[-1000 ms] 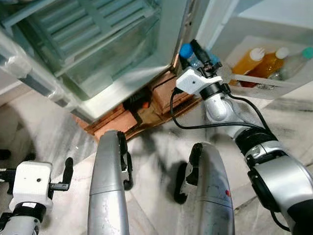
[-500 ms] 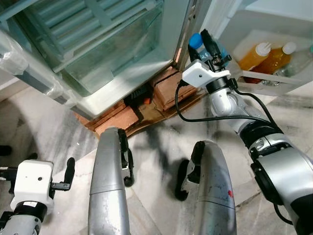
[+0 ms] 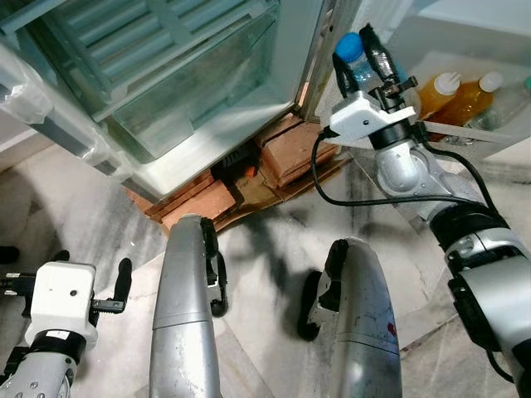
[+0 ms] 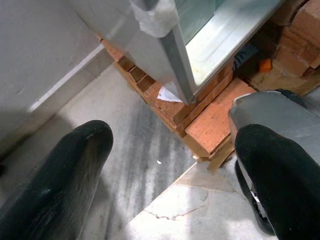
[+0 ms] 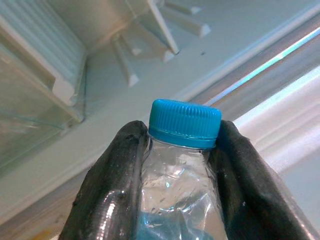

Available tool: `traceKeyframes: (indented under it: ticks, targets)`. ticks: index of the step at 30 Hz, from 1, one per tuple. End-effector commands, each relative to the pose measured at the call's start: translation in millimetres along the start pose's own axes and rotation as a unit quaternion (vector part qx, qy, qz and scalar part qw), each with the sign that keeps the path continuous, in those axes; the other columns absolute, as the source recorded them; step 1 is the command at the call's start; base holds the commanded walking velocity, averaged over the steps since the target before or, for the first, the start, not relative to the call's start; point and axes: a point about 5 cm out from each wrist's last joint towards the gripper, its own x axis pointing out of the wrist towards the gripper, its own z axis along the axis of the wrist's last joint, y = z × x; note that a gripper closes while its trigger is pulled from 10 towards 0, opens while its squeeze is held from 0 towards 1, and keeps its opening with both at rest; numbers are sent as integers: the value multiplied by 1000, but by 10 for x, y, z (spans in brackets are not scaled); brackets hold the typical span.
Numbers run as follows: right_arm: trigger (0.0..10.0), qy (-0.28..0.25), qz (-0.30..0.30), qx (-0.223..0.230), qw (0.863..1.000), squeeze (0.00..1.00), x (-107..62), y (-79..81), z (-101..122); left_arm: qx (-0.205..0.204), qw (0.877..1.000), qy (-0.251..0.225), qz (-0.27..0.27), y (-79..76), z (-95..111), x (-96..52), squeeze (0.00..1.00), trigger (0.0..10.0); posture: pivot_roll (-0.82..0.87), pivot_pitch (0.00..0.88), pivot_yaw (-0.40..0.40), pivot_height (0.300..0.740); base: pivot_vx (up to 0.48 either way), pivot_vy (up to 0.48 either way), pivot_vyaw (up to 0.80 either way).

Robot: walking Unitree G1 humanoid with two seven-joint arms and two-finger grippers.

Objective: Restocking fridge

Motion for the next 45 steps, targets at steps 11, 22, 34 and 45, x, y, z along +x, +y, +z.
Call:
traceKeyframes:
  ticks: [11, 22, 34, 45]
  targets:
    - [10000, 77, -42, -64, 994, 0, -3, -85, -218, 9, 1000, 24, -9, 7, -80, -76, 0, 10000, 341, 504, 24, 558, 0, 0, 0]
    - [10000, 160, -87, -43, 982, 0, -82, -237, -419, 28, 999, 37, -17, 94, -42, -204, 0, 10000, 389, 546, 68, 558, 0, 0, 0]
    - [10000, 216, -88, 102, 967, 0, -256, -55, -445, 31, 999, 11, -37, 37, 26, -48, 0, 10000, 335, 486, 60, 558, 0, 0, 0]
    - [10000, 245, -69, 267, 929, 0, -647, 319, -291, 5, 998, -39, -48, -114, 101, 414, 0, 10000, 204, 334, 53, 558, 0, 0, 0]
